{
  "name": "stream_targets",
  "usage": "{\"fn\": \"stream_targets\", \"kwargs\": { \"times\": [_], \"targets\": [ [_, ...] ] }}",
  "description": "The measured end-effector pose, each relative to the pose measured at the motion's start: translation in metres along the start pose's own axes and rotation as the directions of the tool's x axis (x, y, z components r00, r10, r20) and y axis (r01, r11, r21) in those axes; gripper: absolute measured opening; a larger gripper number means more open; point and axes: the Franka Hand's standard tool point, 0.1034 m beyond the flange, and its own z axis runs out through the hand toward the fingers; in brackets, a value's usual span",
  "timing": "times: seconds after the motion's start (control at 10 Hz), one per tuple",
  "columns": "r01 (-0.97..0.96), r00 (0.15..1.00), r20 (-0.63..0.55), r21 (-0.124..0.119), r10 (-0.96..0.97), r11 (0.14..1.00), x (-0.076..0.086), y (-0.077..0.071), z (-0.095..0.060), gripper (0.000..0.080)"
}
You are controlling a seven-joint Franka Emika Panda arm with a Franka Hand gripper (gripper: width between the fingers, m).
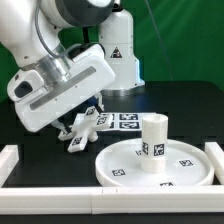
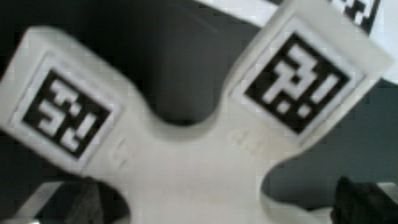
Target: Assemble round table
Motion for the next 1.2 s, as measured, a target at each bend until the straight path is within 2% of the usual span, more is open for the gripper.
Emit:
{"fn": "stream_targets", "kwargs": {
  "times": [0.2, 1.0, 1.2],
  "targets": [
    [-0.005, 1.000, 0.008, 0.000, 0.005, 1.000, -0.0037, 0.0014, 0.0046, 0.0649],
    [-0.024, 1.000, 0.007, -0.012, 0.024, 1.000, -0.0025, 0.0046, 0.0054, 0.0649],
    [-0.022, 1.000, 0.000, -0.034, 0.022, 0.999, -0.0008, 0.0069, 0.0064, 0.0649]
  ]
}}
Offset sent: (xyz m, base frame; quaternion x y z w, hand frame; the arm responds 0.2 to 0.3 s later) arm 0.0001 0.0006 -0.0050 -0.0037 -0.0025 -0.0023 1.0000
